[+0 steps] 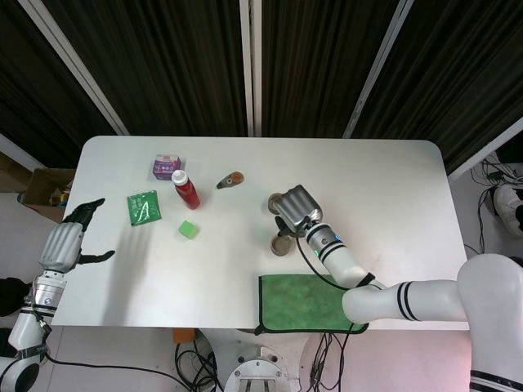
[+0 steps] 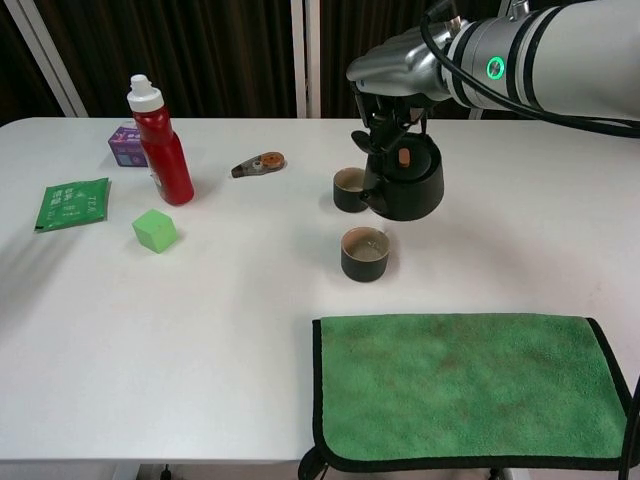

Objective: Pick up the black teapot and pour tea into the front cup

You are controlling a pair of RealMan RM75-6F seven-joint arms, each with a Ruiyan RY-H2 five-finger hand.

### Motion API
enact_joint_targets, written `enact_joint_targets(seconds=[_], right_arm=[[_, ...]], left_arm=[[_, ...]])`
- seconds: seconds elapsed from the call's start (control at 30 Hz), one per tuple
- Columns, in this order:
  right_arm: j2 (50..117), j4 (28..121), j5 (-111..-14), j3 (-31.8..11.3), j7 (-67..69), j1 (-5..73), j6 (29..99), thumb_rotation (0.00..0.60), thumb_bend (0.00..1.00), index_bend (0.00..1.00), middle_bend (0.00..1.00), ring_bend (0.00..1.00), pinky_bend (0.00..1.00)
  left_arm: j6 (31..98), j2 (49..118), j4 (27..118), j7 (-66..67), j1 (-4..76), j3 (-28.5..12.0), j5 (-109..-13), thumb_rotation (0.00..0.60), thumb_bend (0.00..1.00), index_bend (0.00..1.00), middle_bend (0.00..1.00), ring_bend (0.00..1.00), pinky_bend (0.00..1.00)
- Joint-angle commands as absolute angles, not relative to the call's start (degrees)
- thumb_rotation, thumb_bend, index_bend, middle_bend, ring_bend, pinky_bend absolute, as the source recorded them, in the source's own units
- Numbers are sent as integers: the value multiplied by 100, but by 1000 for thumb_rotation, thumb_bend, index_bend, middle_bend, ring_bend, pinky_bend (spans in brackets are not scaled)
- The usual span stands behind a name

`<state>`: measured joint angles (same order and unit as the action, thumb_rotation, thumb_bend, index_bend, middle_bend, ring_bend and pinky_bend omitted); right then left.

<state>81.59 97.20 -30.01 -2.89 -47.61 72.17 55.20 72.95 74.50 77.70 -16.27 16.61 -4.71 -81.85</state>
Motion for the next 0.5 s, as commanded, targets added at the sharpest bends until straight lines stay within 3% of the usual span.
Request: enact_joint_targets(seconds=[0.03,0.5], right_arm=[[8030,9792,-3415,-373,-4315,6944,5570,527,679,1000,1000,1000,810],[7820,9393,-4934,-386,-2278,5672,5779,528,681,1000,1000,1000,810]], left_arm=[[7299,7449,7770,-1632,1657,-471,-8185,600,31,98,126,126,264],[7281,7428,7851,-1537,1644,-467,-8149,600,31,98,126,127,264]])
